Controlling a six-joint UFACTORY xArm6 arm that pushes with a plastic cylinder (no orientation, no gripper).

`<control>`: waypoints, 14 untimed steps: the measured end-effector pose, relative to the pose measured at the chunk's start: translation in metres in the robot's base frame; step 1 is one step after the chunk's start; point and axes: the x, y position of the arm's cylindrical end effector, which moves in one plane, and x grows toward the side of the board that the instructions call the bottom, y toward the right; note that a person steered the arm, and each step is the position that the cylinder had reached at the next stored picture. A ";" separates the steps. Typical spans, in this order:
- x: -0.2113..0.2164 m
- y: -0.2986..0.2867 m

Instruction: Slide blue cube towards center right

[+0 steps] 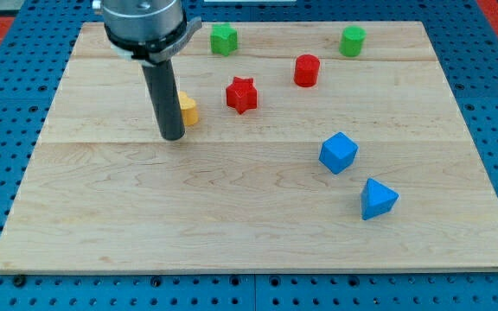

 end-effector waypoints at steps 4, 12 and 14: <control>0.006 0.080; 0.023 0.260; 0.022 0.261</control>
